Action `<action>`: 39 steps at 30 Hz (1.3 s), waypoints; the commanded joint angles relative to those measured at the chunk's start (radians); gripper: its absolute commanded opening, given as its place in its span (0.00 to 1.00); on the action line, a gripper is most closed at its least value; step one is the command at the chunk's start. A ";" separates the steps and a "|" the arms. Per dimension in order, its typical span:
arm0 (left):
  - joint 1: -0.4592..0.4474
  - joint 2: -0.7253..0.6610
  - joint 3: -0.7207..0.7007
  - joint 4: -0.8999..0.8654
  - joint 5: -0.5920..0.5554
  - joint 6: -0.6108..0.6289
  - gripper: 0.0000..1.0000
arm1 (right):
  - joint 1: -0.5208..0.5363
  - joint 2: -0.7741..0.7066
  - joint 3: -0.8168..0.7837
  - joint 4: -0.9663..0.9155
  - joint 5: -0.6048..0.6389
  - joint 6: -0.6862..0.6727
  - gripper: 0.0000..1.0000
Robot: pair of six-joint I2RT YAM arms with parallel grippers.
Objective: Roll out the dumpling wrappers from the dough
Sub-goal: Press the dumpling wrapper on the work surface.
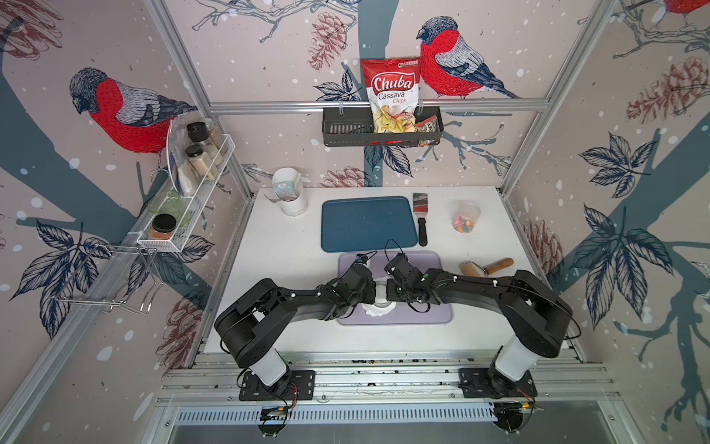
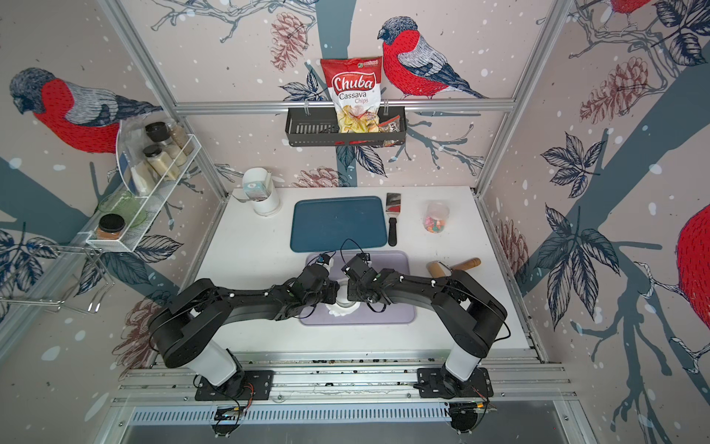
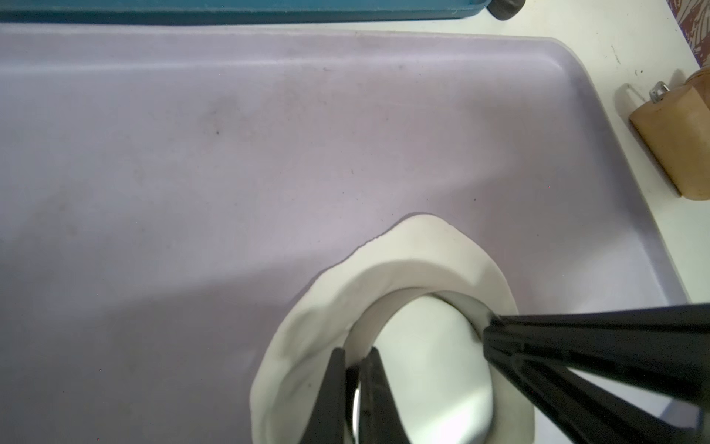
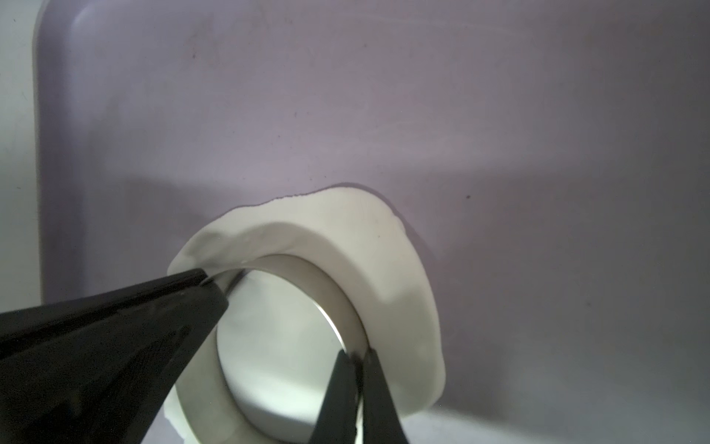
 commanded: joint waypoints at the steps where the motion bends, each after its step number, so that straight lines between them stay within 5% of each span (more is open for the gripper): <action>1: -0.005 0.022 -0.028 -0.104 0.270 -0.017 0.00 | -0.027 0.032 -0.017 -0.007 -0.175 0.061 0.00; 7: -0.066 -0.035 -0.128 -0.021 0.316 -0.128 0.00 | -0.182 0.025 0.025 -0.017 -0.122 -0.014 0.00; 11: -0.067 -0.014 -0.131 0.000 0.336 -0.113 0.00 | -0.145 0.038 0.073 -0.086 -0.033 -0.055 0.00; 19: 0.008 0.025 -0.032 -0.121 0.244 0.007 0.00 | -0.003 0.003 -0.018 -0.038 -0.122 0.079 0.00; 28: -0.056 -0.009 -0.089 -0.073 0.276 -0.063 0.00 | -0.161 0.016 -0.004 0.011 -0.079 0.028 0.00; 32: -0.053 0.000 -0.104 -0.032 0.285 -0.085 0.00 | -0.123 0.014 0.032 -0.046 -0.015 -0.005 0.00; 39: 0.017 0.011 -0.015 -0.141 0.202 0.010 0.00 | -0.013 0.010 -0.027 0.020 -0.126 0.100 0.00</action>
